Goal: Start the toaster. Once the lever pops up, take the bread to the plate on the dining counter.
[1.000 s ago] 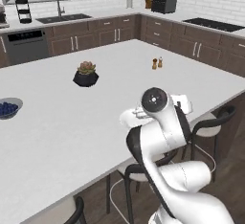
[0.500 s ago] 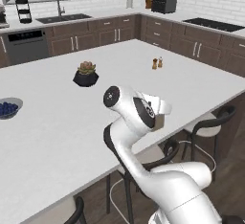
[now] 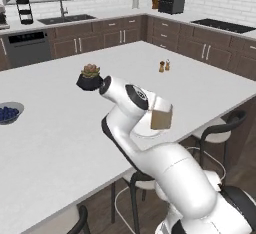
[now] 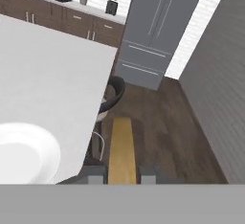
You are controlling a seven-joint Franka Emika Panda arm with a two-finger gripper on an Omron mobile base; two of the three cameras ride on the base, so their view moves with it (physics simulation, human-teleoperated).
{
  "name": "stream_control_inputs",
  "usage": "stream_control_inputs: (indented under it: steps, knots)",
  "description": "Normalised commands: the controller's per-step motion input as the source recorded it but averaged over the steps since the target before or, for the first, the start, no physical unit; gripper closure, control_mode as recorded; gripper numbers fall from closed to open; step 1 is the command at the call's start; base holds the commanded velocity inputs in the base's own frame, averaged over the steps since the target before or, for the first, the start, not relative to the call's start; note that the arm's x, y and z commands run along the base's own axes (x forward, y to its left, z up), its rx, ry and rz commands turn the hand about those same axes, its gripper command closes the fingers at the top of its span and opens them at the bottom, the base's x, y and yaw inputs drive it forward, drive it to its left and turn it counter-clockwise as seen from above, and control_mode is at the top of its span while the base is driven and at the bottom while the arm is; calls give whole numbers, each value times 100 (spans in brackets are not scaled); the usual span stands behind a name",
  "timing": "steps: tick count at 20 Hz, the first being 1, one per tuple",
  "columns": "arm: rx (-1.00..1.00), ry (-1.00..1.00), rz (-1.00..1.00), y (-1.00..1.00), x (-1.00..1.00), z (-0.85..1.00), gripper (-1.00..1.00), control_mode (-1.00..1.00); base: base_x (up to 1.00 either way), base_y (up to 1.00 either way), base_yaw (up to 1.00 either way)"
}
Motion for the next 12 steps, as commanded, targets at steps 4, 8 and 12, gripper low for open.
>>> stream_control_inputs:
  steps: [4,8,12]
  knots:
    - [0,1,-6,-28,51,0,100,-100,0,0,0]
    - [0,7,0,-34,44,0,100,-100,0,0,0]
    - [0,14,0,-28,33,-2,100,-100,0,0,0]
